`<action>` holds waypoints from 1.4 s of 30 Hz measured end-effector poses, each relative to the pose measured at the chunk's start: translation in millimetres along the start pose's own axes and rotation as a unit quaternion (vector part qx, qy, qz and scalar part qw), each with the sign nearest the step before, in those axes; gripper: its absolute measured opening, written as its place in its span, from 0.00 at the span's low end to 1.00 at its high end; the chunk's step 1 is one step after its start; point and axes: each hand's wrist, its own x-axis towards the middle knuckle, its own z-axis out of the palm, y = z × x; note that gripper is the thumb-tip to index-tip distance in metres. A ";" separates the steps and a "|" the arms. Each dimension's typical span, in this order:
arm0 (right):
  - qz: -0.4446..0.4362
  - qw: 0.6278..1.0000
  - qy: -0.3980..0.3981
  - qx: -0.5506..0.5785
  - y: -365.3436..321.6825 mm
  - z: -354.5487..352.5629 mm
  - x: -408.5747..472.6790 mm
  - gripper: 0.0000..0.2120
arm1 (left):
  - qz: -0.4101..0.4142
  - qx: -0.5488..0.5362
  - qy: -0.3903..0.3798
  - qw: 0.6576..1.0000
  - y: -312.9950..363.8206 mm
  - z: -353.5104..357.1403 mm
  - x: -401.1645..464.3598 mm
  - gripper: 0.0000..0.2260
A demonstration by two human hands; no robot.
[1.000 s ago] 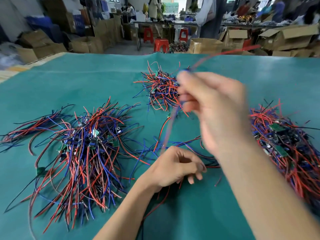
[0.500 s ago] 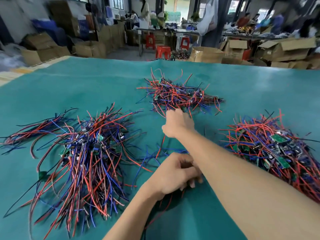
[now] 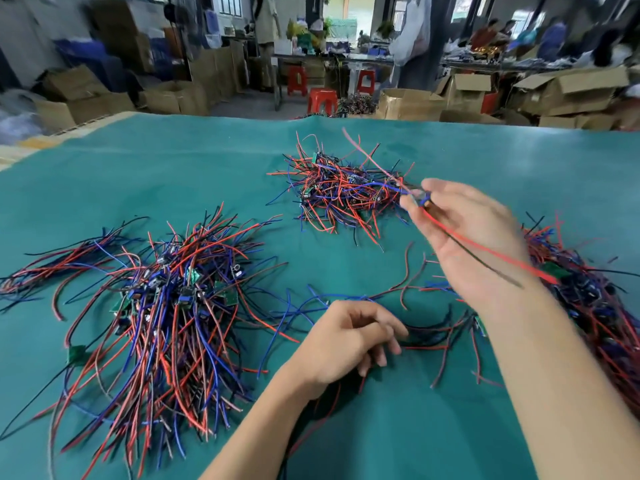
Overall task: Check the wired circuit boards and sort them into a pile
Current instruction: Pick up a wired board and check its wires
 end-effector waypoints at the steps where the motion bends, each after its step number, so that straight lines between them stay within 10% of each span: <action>1: 0.018 1.000 -0.006 0.001 4.8 -7.6 -14.4 0.09 | 0.002 -0.031 0.010 0.999 0.8 0.8 0.8 0.08; 8: 0.016 0.971 0.001 -0.237 65.2 -38.8 -54.4 0.12 | 0.003 -0.145 0.031 0.989 0.5 -1.7 3.2 0.15; 28: 0.124 0.955 -0.067 -0.261 53.7 -54.0 -45.1 0.07 | 0.039 -0.001 0.073 0.997 -5.0 -2.5 2.2 0.12; 42: -0.229 0.840 0.114 -0.478 48.0 -68.5 -32.2 0.08 | 0.031 0.014 0.019 0.999 -1.6 -2.3 1.4 0.14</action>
